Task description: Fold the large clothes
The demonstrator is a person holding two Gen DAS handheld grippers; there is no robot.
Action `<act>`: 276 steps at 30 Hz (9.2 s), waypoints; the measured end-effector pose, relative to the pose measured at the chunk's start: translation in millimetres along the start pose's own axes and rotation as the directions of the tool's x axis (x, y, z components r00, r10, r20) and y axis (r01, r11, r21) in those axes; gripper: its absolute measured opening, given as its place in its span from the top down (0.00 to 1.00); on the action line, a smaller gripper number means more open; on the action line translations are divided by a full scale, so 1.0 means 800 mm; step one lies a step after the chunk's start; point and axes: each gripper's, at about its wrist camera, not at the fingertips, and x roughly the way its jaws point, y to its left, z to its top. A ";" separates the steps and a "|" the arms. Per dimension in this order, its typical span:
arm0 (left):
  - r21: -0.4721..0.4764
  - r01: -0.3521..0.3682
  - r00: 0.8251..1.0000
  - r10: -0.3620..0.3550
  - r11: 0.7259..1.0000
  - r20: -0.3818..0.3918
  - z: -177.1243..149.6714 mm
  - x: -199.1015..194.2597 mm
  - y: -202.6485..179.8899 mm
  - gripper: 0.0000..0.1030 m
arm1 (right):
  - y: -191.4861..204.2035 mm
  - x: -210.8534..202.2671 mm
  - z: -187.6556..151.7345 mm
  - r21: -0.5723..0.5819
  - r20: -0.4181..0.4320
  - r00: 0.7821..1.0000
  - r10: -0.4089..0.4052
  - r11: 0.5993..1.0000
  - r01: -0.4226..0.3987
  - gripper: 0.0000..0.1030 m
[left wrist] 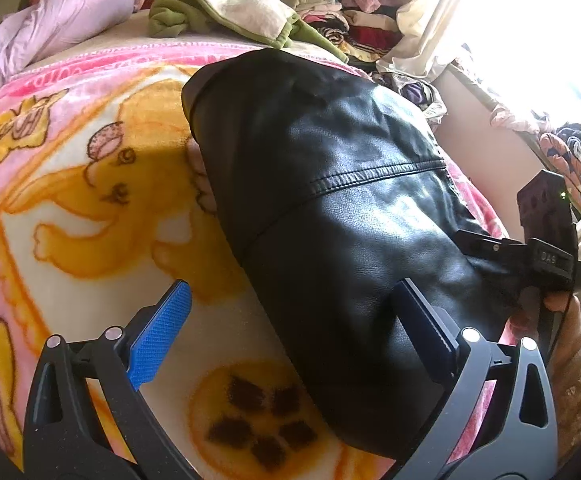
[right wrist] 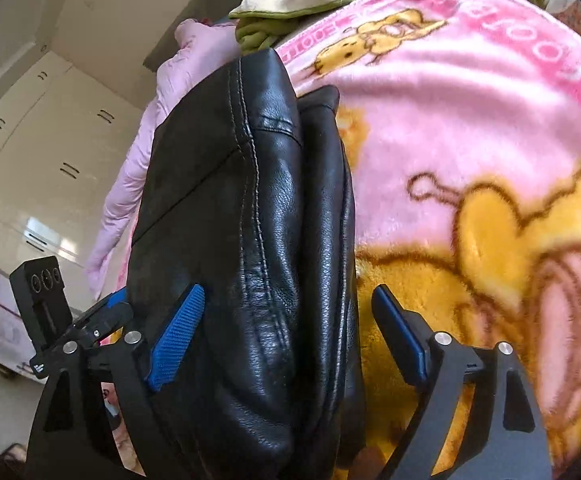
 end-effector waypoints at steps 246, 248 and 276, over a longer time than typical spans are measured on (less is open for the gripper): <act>0.092 -0.245 0.960 0.228 0.965 0.162 -0.210 -0.161 0.005 0.08 | 0.235 -0.056 -0.360 -0.080 0.479 0.734 -0.481 0.809 0.583 0.04; 0.092 -0.246 0.959 0.229 0.965 0.165 -0.210 -0.162 0.006 0.08 | 0.236 -0.056 -0.360 -0.084 0.480 0.733 -0.482 0.807 0.585 0.04; 0.096 -0.263 0.956 0.245 0.960 0.163 -0.211 -0.162 0.006 0.08 | 0.239 -0.052 -0.360 -0.086 0.478 0.729 -0.490 0.800 0.594 0.04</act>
